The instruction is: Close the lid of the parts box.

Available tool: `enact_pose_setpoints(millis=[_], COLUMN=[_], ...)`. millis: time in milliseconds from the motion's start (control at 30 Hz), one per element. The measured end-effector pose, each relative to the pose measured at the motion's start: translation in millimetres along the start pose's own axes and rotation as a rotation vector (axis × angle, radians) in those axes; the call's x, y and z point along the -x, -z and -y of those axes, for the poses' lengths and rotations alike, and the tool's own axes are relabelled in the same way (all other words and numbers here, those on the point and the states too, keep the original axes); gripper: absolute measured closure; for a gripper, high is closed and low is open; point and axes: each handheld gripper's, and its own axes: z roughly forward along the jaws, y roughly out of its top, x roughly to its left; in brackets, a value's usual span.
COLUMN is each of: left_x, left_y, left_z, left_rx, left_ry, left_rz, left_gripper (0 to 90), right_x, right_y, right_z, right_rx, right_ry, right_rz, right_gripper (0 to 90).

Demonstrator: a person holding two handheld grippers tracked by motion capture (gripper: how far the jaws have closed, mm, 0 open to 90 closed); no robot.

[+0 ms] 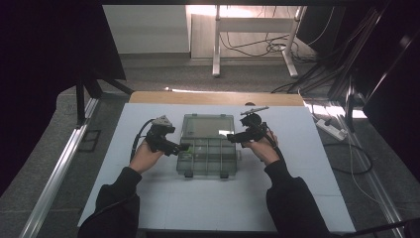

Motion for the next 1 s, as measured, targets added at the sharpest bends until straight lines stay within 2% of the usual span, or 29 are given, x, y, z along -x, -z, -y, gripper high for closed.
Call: enact_pose_setpoints(millis=[433,1000], left_x=[-4.7,-18.5], left_y=[-8.4,-16.2], left_z=[-6.2,-9.5], left_rx=[-0.001,-0.003], left_ry=[-0.006,0.017], left_rz=[0.000,0.010], left_gripper=[0.0,0.0], right_x=[-0.4,6.8], right_y=[-18.6,-40.8], right_z=[-15.7,-31.3], right_rx=[-0.063,-0.117], right_ry=[0.011,-0.028], right_rz=[0.013,0.033], right_gripper=[0.0,0.0])
